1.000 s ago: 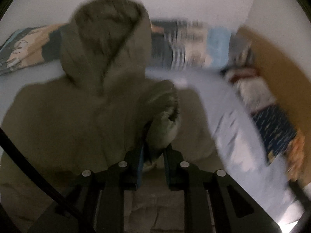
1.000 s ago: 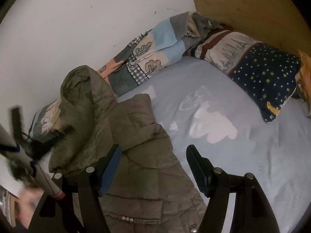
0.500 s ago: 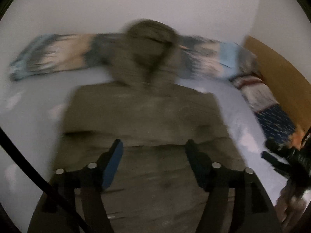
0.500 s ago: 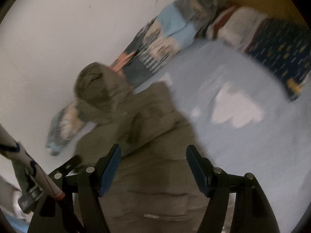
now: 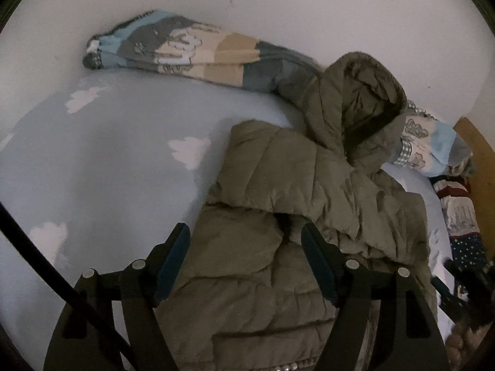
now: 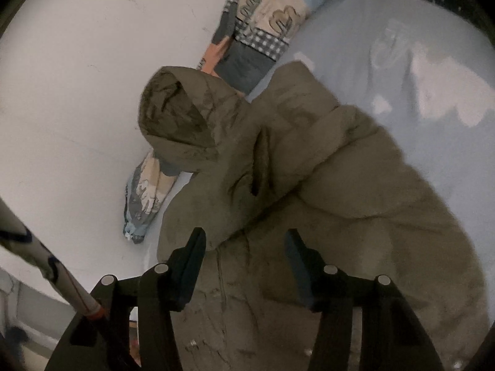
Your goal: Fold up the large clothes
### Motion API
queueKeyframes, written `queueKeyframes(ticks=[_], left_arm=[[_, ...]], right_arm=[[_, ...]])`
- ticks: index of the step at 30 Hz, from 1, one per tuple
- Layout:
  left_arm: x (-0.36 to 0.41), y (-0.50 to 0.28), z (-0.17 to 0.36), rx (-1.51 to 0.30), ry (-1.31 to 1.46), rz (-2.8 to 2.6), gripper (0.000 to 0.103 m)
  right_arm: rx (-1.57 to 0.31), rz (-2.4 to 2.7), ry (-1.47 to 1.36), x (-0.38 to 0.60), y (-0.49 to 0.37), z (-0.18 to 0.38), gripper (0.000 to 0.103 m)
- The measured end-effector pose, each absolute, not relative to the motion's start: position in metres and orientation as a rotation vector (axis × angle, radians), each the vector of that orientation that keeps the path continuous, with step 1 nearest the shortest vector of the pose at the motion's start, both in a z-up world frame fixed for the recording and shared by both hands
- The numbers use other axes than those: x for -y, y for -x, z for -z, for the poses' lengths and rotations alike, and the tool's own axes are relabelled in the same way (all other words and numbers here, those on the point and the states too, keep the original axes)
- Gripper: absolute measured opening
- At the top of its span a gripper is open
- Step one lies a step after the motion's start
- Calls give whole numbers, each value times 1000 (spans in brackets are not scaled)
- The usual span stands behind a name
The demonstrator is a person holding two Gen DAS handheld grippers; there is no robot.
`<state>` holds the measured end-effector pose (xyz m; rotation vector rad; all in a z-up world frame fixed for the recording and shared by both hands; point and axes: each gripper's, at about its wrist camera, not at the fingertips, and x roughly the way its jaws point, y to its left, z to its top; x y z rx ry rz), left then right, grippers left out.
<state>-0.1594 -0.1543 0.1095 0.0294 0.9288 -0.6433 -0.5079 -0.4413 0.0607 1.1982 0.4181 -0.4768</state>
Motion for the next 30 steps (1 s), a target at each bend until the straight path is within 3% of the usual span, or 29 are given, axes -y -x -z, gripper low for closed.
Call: queueKeyframes(ticks=[6, 8, 11, 17, 21, 25, 30], left_arm=[[173, 154, -99, -965, -64, 661, 73], [178, 154, -97, -962, -91, 656, 73], [182, 154, -92, -957, -123, 639, 73], [185, 151, -85, -973, -137, 622, 73], [189, 152, -83, -969, -158, 615, 73], [193, 159, -84, -931, -201, 610, 73], [203, 171, -86, -890, -259, 612, 73]], right_arm=[[-466, 547, -1244, 464, 460, -40, 55], [-502, 551, -1206, 467, 443, -40, 23], [-552, 579, -1154, 471, 430, -42, 18], [-603, 765, -911, 475, 430, -72, 16], [-716, 801, -851, 482, 421, -52, 17], [-754, 766, -876, 485, 426, -40, 25], [-691, 868, -755, 462, 438, -80, 36]])
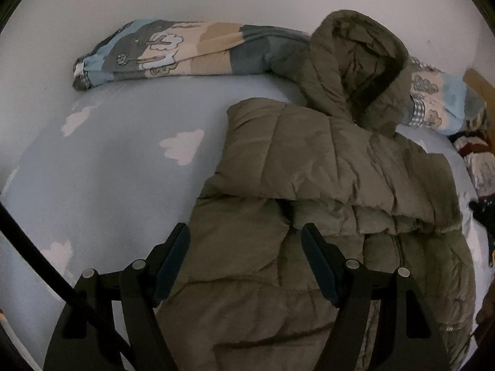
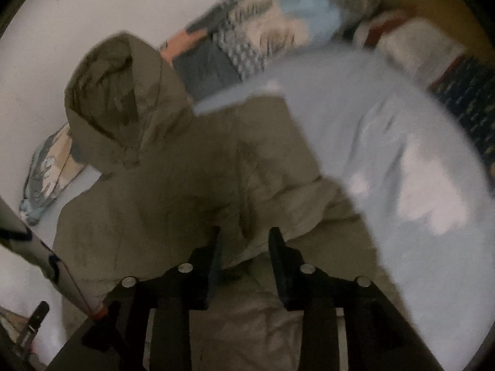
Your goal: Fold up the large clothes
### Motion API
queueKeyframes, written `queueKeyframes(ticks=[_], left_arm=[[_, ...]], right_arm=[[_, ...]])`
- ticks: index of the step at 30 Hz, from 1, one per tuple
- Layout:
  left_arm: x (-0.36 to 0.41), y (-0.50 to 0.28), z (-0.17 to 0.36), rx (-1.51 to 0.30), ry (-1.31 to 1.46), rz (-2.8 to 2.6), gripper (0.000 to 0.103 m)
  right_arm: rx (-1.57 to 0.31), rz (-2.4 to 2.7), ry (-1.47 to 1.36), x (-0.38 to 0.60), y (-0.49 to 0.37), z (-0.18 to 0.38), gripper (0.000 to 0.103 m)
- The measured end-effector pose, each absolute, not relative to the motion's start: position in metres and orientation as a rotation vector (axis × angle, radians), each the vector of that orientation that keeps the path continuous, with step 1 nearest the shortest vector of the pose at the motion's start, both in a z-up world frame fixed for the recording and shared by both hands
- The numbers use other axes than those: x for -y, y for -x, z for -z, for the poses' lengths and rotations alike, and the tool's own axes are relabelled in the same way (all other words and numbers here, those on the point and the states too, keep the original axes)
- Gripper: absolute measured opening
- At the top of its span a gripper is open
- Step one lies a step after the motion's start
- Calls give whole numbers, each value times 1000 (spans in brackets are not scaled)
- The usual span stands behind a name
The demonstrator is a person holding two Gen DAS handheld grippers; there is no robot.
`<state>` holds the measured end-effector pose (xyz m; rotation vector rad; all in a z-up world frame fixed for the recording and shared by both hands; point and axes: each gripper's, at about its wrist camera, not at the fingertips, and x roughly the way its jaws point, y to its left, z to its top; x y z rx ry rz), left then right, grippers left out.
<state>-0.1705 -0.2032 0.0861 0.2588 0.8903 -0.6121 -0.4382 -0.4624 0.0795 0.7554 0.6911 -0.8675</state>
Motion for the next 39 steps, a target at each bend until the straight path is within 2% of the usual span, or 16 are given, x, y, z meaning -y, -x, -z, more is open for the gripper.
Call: queueKeyframes(ticks=[3, 4, 6, 14, 21, 29, 34, 39], left_arm=[[206, 176, -88, -866, -284, 607, 73], [207, 177, -90, -850, -295, 602, 73], [209, 180, -92, -816, -319, 587, 73], [210, 192, -106, -697, -349, 581, 73], [210, 214, -125, -583, -362, 606, 73], [215, 248, -136, -481, -394, 658, 73], [221, 261, -134, -493, -391, 704, 73], [228, 274, -125, -494, -424, 727, 73]], right_arm=[[-656, 819, -673, 446, 422, -98, 38], [-659, 791, -655, 441, 412, -100, 42], [-691, 715, -628, 431, 386, -98, 44], [-928, 694, -454, 411, 312, -35, 50], [-845, 677, -521, 409, 343, -63, 50], [-832, 673, -578, 369, 425, -78, 51], [-821, 705, -594, 336, 471, -74, 56], [-869, 727, -498, 328, 460, -65, 56]])
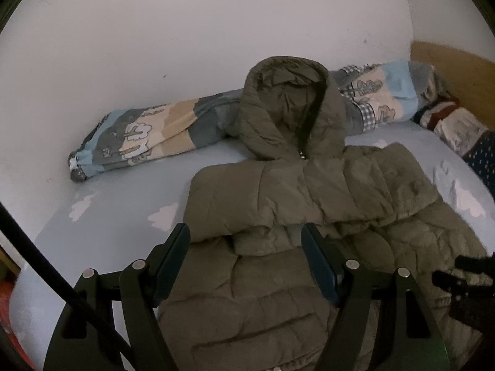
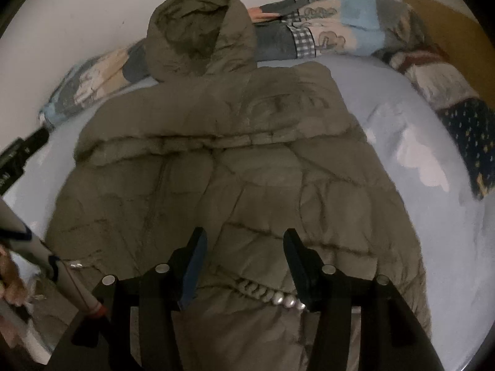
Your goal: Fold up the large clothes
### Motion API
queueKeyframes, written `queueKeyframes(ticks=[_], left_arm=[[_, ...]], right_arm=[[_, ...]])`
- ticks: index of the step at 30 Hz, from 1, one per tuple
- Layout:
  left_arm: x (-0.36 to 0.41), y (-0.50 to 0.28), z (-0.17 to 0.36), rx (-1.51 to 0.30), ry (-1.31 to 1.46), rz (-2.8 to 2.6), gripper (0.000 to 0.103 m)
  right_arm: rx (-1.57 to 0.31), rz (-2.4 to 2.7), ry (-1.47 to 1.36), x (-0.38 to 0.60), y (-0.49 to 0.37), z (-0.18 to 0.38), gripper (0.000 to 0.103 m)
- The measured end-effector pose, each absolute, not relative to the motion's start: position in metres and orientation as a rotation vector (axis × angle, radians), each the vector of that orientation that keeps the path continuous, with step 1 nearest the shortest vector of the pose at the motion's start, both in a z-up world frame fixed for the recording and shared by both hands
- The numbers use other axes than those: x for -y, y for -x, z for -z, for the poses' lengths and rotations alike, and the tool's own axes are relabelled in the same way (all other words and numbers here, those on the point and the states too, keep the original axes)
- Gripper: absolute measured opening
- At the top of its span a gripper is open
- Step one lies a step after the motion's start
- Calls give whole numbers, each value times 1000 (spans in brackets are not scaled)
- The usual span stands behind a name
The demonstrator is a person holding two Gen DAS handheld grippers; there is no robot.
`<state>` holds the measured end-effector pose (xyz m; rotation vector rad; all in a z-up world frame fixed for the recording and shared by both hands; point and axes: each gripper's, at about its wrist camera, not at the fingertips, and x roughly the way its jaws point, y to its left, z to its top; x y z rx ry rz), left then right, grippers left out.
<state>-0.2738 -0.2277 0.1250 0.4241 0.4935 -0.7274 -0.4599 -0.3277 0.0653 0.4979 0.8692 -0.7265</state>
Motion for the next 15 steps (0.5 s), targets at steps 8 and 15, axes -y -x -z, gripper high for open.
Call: queueKeyframes(ticks=[8, 15], left_arm=[[243, 283, -112, -482, -490, 731, 73], [249, 289, -105, -470, -532, 735, 73]], right_arm=[[-956, 733, -463, 332, 440, -41, 56], [-991, 717, -490, 336, 436, -24, 61]])
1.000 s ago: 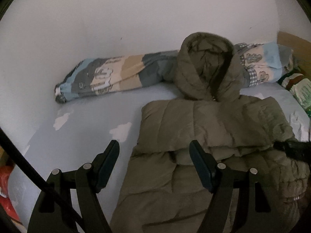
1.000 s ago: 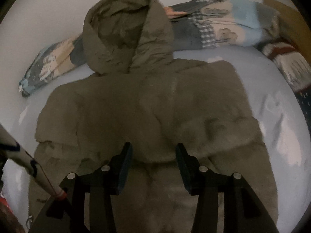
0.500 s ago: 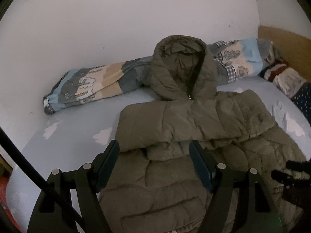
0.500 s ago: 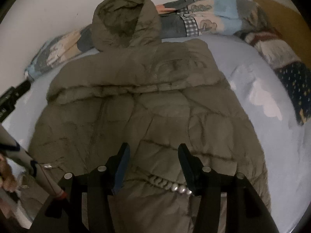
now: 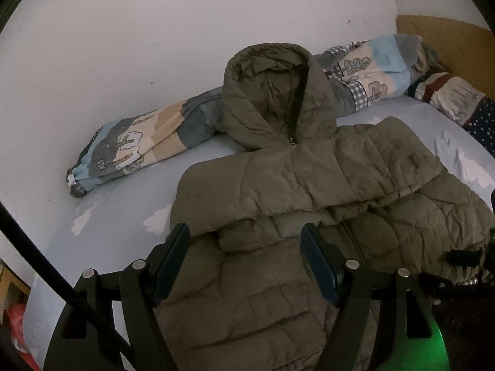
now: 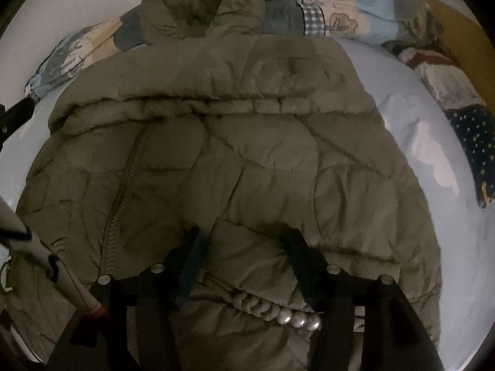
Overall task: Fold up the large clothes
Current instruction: 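Fold the hem up toward the hood with both tools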
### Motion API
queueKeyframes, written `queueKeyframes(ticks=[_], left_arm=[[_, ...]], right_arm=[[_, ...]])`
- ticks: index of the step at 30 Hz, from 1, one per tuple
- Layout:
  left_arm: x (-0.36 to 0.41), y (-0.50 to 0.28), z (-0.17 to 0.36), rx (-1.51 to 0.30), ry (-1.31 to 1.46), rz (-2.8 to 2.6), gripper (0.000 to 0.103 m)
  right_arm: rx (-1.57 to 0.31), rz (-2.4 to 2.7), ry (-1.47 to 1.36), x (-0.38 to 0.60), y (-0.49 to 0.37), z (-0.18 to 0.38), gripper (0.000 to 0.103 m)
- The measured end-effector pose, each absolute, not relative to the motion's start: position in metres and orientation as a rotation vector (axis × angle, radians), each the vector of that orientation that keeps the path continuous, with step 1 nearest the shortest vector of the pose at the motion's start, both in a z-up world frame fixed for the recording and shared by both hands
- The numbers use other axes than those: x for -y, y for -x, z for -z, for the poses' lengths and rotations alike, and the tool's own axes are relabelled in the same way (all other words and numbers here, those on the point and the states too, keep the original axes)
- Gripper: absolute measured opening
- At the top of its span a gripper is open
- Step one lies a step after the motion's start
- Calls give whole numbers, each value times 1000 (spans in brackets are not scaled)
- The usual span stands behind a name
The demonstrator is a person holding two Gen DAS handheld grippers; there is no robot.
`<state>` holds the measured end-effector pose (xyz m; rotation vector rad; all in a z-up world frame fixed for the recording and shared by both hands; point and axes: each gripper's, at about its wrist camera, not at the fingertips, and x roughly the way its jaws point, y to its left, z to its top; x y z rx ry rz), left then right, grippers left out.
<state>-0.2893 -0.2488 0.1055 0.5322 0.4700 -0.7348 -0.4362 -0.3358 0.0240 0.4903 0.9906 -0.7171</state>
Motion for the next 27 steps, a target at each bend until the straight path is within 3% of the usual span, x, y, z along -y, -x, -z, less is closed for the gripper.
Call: queueKeyframes(ticks=[27], left_arm=[[250, 292, -103, -456, -568, 735, 73]], right_arm=[[-991, 714, -520, 338, 440, -25, 65]])
